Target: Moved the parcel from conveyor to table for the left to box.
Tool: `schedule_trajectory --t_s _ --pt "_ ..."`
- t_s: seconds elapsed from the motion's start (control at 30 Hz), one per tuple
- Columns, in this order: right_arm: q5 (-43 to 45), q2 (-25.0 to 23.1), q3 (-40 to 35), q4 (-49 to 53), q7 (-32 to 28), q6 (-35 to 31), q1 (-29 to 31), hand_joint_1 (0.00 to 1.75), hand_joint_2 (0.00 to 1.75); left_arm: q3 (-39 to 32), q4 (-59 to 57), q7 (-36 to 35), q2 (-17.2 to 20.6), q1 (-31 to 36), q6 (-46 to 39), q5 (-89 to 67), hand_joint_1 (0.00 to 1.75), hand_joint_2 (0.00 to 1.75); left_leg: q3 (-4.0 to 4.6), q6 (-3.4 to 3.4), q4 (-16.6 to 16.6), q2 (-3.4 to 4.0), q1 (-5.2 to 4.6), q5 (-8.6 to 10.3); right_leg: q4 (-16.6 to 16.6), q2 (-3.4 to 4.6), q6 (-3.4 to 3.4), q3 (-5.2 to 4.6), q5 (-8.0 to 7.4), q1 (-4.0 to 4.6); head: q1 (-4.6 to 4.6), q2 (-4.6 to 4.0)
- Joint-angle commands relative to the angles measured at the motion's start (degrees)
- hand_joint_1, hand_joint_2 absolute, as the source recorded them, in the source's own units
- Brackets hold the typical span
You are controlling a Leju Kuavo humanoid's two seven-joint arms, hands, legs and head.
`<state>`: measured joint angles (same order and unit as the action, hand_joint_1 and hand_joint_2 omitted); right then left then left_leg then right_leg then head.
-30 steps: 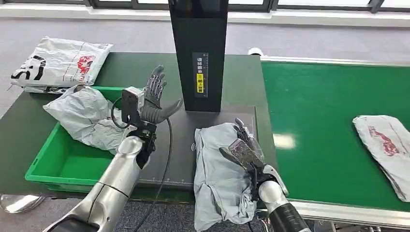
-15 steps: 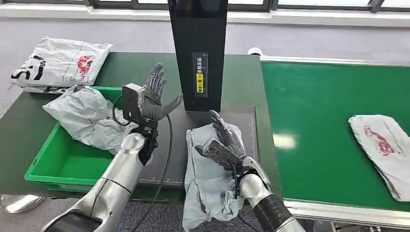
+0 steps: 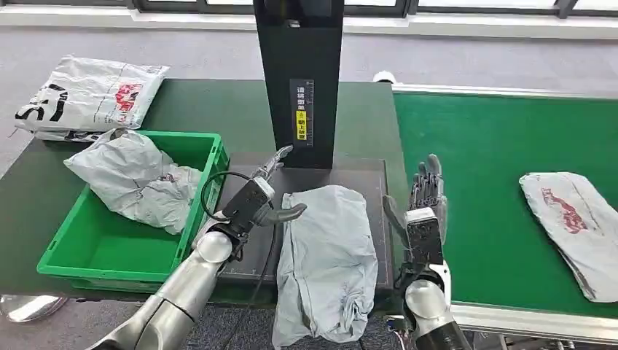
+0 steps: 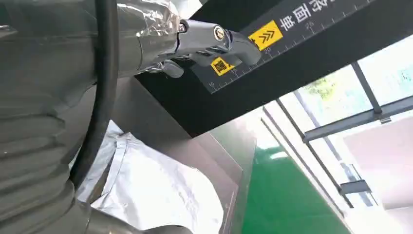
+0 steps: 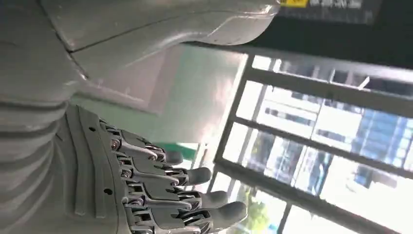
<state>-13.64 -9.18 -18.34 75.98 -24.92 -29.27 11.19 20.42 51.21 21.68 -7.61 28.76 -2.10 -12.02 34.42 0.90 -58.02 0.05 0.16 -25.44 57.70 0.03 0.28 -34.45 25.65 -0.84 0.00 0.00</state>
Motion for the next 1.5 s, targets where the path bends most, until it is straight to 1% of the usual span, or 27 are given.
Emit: schedule_trajectory --t_s 0.03,0.07,0.13,0.17,0.23,0.3,0.37,0.5,0.73,0.77,0.8,0.87,0.93,0.97,1.03,1.07,1.1,1.13,1.17,1.2,1.23,1.27,1.37,1.4,1.43,1.47,1.5 --pt "4.1 3.4 7.8 4.3 -3.2 -2.3 -2.9 0.00 1.75 9.0 0.2 0.4 4.1 -1.2 5.4 -5.8 0.00 1.75 -0.12 0.01 0.1 -0.14 0.01 0.04 -0.1 -0.14 -0.02 0.16 0.01 0.03 -0.02 0.00" --pt "5.3 3.7 8.9 4.3 -4.0 -2.7 -3.2 0.00 1.75 10.7 0.8 1.5 5.0 -1.7 6.9 -8.2 0.00 1.75 -0.23 0.01 0.2 -0.18 0.05 0.07 -0.2 -0.17 -0.04 0.30 -0.01 0.08 -0.02 0.00" --pt "6.2 4.3 10.7 3.1 -4.3 -2.6 -2.3 0.00 1.75 14.9 0.8 3.9 7.4 -2.7 12.5 -13.0 0.00 1.75 -0.29 0.03 0.3 -0.23 0.01 0.11 -0.3 -0.23 -0.02 0.37 0.01 0.06 -0.02 0.00" --pt "6.6 4.4 11.4 2.3 -3.9 -2.3 -1.5 0.00 1.75 16.7 -0.7 3.3 7.9 -2.5 14.0 -16.0 0.00 1.75 -0.20 0.01 0.1 -0.10 0.01 0.08 -0.2 -0.10 0.00 0.25 0.01 0.05 -0.02 0.00" --pt "7.0 4.3 13.3 1.2 -3.6 -1.7 -0.1 0.00 1.75 21.4 -5.7 3.2 8.0 -1.0 13.9 -23.7 0.00 1.75 -0.21 0.00 0.1 -0.02 0.01 0.06 -0.1 -0.01 0.00 0.25 0.00 0.04 -0.02 0.00" --pt "6.5 4.3 14.5 0.5 -2.7 -0.8 0.8 0.00 1.75 24.0 -10.9 4.9 7.3 0.2 15.4 -27.0 0.00 1.75 -0.23 -0.01 0.1 -0.06 0.01 0.08 -0.2 -0.07 0.00 0.28 -0.01 0.02 0.00 0.00" --pt "6.3 4.0 15.2 -1.2 -1.7 0.8 2.3 0.00 1.75 27.1 -16.7 3.4 6.5 1.7 16.7 -31.0 0.00 1.75 -0.23 0.00 0.2 -0.15 -0.01 0.11 -0.1 -0.13 -0.01 0.29 0.00 0.00 0.00 0.00" --pt "6.3 3.8 15.2 -1.6 -1.7 0.9 2.4 0.00 1.75 27.0 -17.6 3.5 6.3 1.8 16.3 -31.1 0.00 1.75 -0.19 0.01 0.1 -0.04 0.01 0.08 -0.1 -0.04 -0.01 0.24 -0.02 0.01 -0.02 0.00" --pt "6.2 3.7 15.2 -1.6 -1.7 1.0 2.3 0.00 1.75 27.3 -18.4 3.2 6.0 2.3 16.7 -31.6 0.00 1.75 -0.50 -0.05 0.2 -0.19 0.03 0.13 -0.3 -0.25 0.02 0.71 -0.07 0.03 -0.02 0.00" --pt "6.1 3.5 15.0 -1.8 -1.6 1.7 2.4 0.00 1.75 28.3 -20.2 1.4 5.7 3.0 16.4 -33.5 0.05 1.75 -0.54 -0.08 0.2 -0.21 0.01 0.08 -0.2 -0.30 0.09 0.76 0.03 0.01 0.00 0.00" --pt "6.2 3.2 15.1 -2.0 -1.6 1.9 2.5 0.00 1.75 27.4 -22.2 0.1 5.0 3.3 15.6 -33.4 1.75 1.75 -0.55 -0.08 0.2 -0.19 0.02 0.12 -0.2 -0.28 0.09 0.78 -0.02 0.02 -0.02 0.00" --pt "5.4 2.7 14.4 -2.2 -1.9 2.1 2.2 0.00 1.75 28.5 -26.2 -5.2 3.8 5.1 10.4 -37.7 1.75 1.75 -0.63 -0.09 0.2 -0.21 0.03 0.12 -0.2 -0.29 0.13 0.89 0.00 0.02 -0.02 0.00" --pt "5.1 2.1 14.6 -1.7 -2.0 2.3 1.6 0.00 1.75 26.4 -28.1 -4.6 3.0 6.7 7.8 -37.2 1.75 1.75 -0.67 -0.10 0.2 -0.26 0.04 0.17 -0.3 -0.34 0.13 0.98 -0.04 0.03 0.00 0.00" --pt "5.1 2.1 14.7 -1.0 -2.0 2.4 1.0 0.00 1.75 25.7 -27.8 -4.5 3.0 7.3 6.0 -37.5 1.75 1.75 -0.76 -0.12 0.1 -0.46 0.01 0.09 -0.1 -0.54 0.18 1.12 0.13 0.00 -0.02 0.00" --pt "5.0 2.3 14.9 0.6 -2.1 2.7 -0.5 0.00 1.75 22.5 -25.8 -3.4 3.3 8.2 3.5 -35.9 1.75 1.75 -0.72 -0.13 0.2 -0.38 0.05 0.24 -0.3 -0.46 0.18 1.08 -0.05 0.04 -0.02 0.00" --pt "5.1 2.4 15.0 1.0 -2.1 2.8 -1.0 0.00 1.75 21.3 -25.5 -3.4 3.3 8.6 3.8 -35.0 1.75 1.75 -0.78 -0.14 0.1 -0.41 0.06 0.15 -0.2 -0.49 0.18 1.21 0.03 0.04 -0.02 0.00" --pt "4.9 2.4 15.0 1.6 -2.0 3.0 -1.5 0.00 1.75 19.3 -23.7 -3.5 3.4 8.8 1.4 -34.0 1.75 1.75 -0.72 -0.15 0.0 -0.47 0.04 0.03 -0.1 -0.55 0.19 1.30 0.13 0.02 -0.02 0.00" --pt "4.9 2.3 15.3 2.3 -2.0 2.9 -2.2 0.00 1.75 17.7 -22.8 -3.9 3.1 9.0 0.9 -33.0 1.75 1.75 -0.36 -0.15 0.0 -0.42 0.07 0.18 -0.1 -0.50 0.16 1.03 -0.05 0.05 -0.02 0.00" --pt "4.9 2.1 15.5 2.9 -2.0 2.9 -2.8 0.00 1.75 16.0 -21.2 -4.0 3.1 9.1 0.2 -32.1 1.75 1.75 -0.26 -0.20 0.0 -0.39 0.06 0.07 -0.1 -0.48 0.13 1.03 -0.03 0.05 -0.02 0.00" --pt "5.0 1.9 15.8 3.5 -2.0 2.9 -3.5 0.00 1.75 12.6 -18.6 -3.2 2.7 8.6 -1.7 -29.9 1.75 1.75 -0.10 -0.25 0.0 -0.44 0.05 -0.27 -0.1 -0.57 0.33 0.91 0.19 0.04 -0.02 0.00" --pt "5.0 1.8 15.8 3.8 -2.1 2.9 -3.9 0.00 1.75 10.5 -16.3 -2.4 2.6 8.5 -1.5 -28.1 1.75 1.75 -0.24 -0.21 0.0 -0.43 0.06 -0.33 -0.1 -0.54 0.12 1.03 0.40 0.05 -0.02 0.00" --pt "5.0 1.7 15.9 3.9 -2.1 2.9 -4.1 0.00 1.75 8.5 -13.8 -1.6 2.4 8.2 -2.1 -26.6 1.75 1.75 -0.04 -0.20 0.1 -0.38 0.09 -0.18 -0.2 -0.49 0.10 0.81 0.23 0.08 -0.02 0.00" --pt "5.0 1.7 15.9 3.9 -2.1 2.9 -4.1 0.00 1.75 8.5 -13.8 -1.6 2.4 8.2 -2.1 -26.6 1.75 1.75 -0.04 -0.20 0.1 -0.38 0.09 -0.18 -0.2 -0.49 0.10 0.81 0.23 0.08 -0.02 0.00" --pt "5.1 1.7 16.0 4.1 -2.2 2.9 -4.4 0.00 1.75 5.4 -11.0 0.4 2.0 8.0 -2.4 -22.9 1.75 1.75 -0.47 -0.19 0.0 -0.43 0.05 -0.41 -0.1 -0.55 0.11 1.25 0.41 0.04 -0.02 0.00" --pt "5.3 1.7 16.0 4.2 -2.3 2.9 -4.6 0.00 1.75 3.3 -8.1 0.8 1.8 7.9 -1.4 -20.1 1.75 1.75 -0.31 -0.19 0.0 -0.42 0.07 -0.32 -0.1 -0.54 0.10 1.09 0.32 0.06 -0.02 0.00" --pt "6.7 1.6 15.7 3.8 -3.3 3.0 -5.6 0.00 1.75 -4.2 7.6 -3.2 3.3 9.7 5.9 -4.9 1.75 1.75 -0.87 -0.07 0.0 -0.34 0.09 0.19 -0.2 -0.44 0.05 1.14 0.00 0.12 -0.02 0.00" --pt "6.7 1.6 15.7 3.9 -3.3 3.0 -5.6 0.00 1.75 -4.2 8.0 -3.4 3.5 9.8 5.9 -4.7 1.75 1.75 -0.77 -0.01 -0.1 -0.37 0.05 0.18 0.0 -0.41 0.03 0.97 -0.09 0.09 -0.02 0.00"
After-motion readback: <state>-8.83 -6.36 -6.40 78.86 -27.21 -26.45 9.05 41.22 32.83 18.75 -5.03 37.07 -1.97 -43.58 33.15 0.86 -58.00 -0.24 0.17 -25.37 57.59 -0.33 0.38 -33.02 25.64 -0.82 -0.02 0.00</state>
